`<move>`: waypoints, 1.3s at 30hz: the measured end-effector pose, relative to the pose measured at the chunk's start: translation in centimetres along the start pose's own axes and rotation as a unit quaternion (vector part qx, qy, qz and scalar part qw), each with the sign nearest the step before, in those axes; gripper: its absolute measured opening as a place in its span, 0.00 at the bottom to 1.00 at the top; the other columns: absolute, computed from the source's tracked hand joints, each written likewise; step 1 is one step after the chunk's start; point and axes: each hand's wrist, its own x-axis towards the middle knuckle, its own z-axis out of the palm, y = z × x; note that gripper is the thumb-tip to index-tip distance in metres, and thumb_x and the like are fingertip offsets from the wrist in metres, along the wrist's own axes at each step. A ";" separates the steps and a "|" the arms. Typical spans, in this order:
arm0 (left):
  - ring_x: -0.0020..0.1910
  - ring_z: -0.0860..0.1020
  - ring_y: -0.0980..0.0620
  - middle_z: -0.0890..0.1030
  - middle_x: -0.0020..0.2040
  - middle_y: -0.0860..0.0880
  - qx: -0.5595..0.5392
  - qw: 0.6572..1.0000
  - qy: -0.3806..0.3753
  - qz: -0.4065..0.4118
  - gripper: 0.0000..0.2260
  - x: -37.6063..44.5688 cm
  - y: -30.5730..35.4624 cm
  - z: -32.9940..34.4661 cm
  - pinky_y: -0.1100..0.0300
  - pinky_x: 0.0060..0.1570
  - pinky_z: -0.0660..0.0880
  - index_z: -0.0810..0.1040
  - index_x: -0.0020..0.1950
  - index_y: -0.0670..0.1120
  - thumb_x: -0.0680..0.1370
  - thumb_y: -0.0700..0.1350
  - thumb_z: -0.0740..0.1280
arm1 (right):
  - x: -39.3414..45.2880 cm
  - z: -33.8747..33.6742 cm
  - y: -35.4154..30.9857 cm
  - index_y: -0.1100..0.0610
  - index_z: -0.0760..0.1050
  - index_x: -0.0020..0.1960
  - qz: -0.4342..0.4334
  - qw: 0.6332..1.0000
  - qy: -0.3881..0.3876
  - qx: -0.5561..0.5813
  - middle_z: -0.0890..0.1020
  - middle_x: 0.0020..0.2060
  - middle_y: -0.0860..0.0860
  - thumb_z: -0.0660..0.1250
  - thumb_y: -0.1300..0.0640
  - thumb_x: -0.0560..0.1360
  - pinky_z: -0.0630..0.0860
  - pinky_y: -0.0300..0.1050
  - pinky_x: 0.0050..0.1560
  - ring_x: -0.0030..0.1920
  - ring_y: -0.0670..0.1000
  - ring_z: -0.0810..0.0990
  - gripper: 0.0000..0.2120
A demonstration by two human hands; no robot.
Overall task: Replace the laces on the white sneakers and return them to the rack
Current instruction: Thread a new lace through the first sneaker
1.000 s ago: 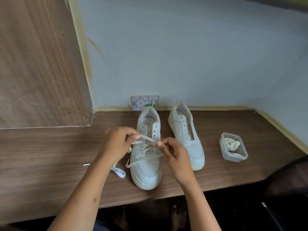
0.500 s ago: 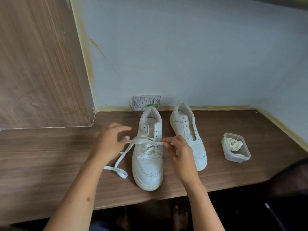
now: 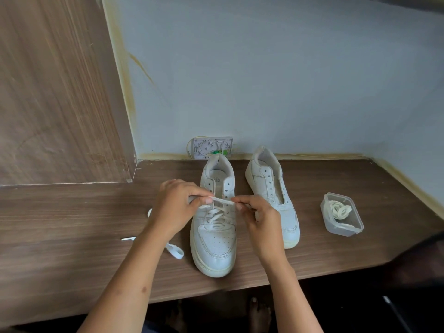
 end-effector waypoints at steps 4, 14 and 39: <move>0.39 0.75 0.60 0.82 0.38 0.60 0.062 0.997 0.000 -0.041 0.04 -0.4 -0.4 -0.9 0.53 0.51 0.70 0.85 0.44 0.58 0.73 0.48 0.73 | 0.2 0.2 0.1 0.54 0.80 0.57 -0.001 0.999 0.022 -0.024 0.82 0.49 0.44 0.64 0.66 0.79 0.71 0.26 0.50 0.53 0.37 0.78 0.12; 0.47 0.73 0.59 0.79 0.47 0.63 0.099 0.995 0.030 0.010 0.18 -0.3 0.3 -0.2 0.55 0.56 0.63 0.81 0.54 0.63 0.70 0.69 0.64 | 0.4 1.1 -1.2 0.52 0.76 0.54 0.006 0.995 0.080 0.068 0.85 0.42 0.45 0.69 0.65 0.76 0.72 0.27 0.46 0.47 0.38 0.82 0.11; 0.41 0.78 0.48 0.82 0.37 0.57 0.164 0.982 0.091 0.035 0.04 0.5 1.2 3.2 0.55 0.52 0.59 0.86 0.40 0.53 0.68 0.48 0.70 | 1.0 4.3 -1.3 0.52 0.71 0.56 0.065 0.988 0.095 -0.107 0.80 0.37 0.44 0.69 0.51 0.76 0.79 0.46 0.41 0.39 0.43 0.80 0.12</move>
